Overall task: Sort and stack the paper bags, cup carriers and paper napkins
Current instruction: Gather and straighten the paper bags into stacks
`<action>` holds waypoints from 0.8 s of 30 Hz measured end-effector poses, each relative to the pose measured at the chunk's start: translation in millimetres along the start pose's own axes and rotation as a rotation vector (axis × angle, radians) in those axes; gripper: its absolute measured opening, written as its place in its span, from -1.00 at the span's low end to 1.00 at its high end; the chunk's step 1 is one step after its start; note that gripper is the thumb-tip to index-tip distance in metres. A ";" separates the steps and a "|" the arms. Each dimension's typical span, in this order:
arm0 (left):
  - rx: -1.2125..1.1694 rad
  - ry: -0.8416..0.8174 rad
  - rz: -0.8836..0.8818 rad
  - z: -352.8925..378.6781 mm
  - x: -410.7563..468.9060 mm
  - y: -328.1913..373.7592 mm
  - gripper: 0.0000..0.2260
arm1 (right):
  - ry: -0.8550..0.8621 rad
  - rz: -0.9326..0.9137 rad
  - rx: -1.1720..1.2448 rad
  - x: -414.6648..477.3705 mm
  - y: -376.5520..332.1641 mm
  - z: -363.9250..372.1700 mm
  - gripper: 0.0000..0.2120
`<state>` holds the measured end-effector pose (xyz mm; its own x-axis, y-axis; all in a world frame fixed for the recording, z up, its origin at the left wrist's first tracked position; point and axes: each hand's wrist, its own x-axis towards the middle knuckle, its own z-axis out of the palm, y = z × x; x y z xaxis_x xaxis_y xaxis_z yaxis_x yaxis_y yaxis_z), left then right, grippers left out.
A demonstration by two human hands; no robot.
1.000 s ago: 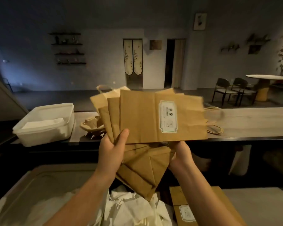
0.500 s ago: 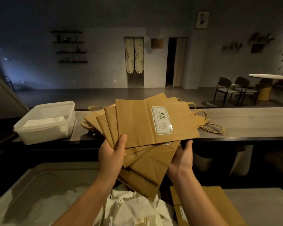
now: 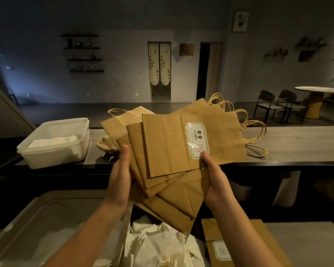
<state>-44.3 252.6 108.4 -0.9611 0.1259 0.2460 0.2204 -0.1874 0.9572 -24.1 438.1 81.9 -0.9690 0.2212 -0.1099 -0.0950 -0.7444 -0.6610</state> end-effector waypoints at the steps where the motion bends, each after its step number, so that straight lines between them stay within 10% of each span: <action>1: 0.007 0.002 0.032 -5.2 6.8 3.3 -0.58 | -0.003 0.001 0.003 0.0 -2.6 -2.7 -0.74; 6: 0.229 0.081 0.202 -34.9 46.6 22.5 -0.83 | -0.077 0.026 -0.007 -2.0 -12.5 -22.2 -0.42; 13: 0.649 -0.368 0.283 -45.3 56.7 15.4 -0.57 | -0.169 0.072 -0.092 -1.1 -33.6 -36.8 -0.15; 24: 0.148 -0.465 0.062 -9.6 18.4 -23.2 -0.31 | -0.093 0.001 -0.290 -4.1 -39.5 -26.4 -0.65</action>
<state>-68.7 249.9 89.3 -0.7764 0.5471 0.3130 0.3288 -0.0720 0.9416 -10.3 483.3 88.9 -0.9870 0.1522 -0.0507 -0.0383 -0.5309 -0.8466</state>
